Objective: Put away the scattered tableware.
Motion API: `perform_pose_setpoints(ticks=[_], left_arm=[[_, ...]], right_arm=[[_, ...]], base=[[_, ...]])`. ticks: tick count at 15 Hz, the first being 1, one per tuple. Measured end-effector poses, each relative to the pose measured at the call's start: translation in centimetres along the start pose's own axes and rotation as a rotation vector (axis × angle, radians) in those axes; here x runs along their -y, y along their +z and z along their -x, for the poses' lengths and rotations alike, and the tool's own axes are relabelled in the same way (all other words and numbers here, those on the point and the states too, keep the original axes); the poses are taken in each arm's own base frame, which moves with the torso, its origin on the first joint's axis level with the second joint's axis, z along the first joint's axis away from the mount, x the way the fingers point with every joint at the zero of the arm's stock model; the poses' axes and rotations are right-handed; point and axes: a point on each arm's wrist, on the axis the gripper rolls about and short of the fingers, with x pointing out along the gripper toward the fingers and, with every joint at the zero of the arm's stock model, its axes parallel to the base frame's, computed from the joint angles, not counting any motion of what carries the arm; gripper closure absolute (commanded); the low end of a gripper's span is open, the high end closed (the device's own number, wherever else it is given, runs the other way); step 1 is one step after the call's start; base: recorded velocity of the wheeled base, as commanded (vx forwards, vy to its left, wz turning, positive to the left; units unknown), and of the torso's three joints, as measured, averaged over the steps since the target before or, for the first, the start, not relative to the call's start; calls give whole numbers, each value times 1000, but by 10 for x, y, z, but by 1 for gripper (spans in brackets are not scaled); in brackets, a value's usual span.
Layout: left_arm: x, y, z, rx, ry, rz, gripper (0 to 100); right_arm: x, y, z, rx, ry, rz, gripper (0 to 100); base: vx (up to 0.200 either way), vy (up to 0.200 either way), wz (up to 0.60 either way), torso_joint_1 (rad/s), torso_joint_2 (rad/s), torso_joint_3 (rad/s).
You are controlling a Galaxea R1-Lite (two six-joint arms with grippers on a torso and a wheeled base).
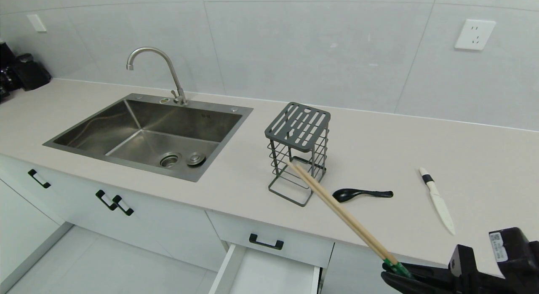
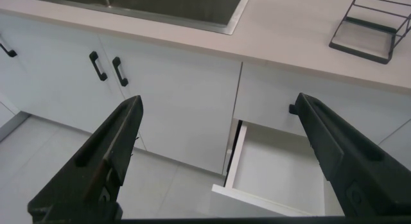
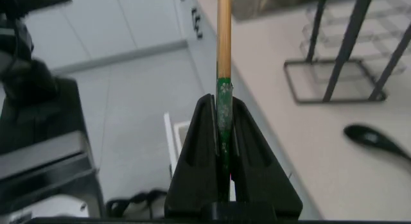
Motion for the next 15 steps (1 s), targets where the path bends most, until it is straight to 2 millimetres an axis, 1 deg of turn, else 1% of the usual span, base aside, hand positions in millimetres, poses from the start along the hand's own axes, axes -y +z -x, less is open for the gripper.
perform_pose_setpoints(ticks=[4, 7, 9, 11, 13, 15], left_arm=[[0, 0, 0, 0, 0, 0, 0], [0, 0, 0, 0, 0, 0, 0], [0, 0, 0, 0, 0, 0, 0], [0, 0, 0, 0, 0, 0, 0], [0, 0, 0, 0, 0, 0, 0], [0, 0, 0, 0, 0, 0, 0]], right_arm=[[-1, -19, -12, -107, 42, -80, 100], [3, -24, -23, -93, 34, -176, 100], [3, -29, -28, -119, 35, -218, 100], [1, -31, -32, -124, 53, -215, 100], [-4, -26, -45, -102, 97, -196, 100], [-5, -23, -60, -90, 116, -164, 100]], base=[[0, 0, 0, 0, 0, 0], [0, 0, 0, 0, 0, 0], [0, 0, 0, 0, 0, 0], [0, 0, 0, 0, 0, 0], [0, 0, 0, 0, 0, 0], [0, 0, 0, 0, 0, 0]])
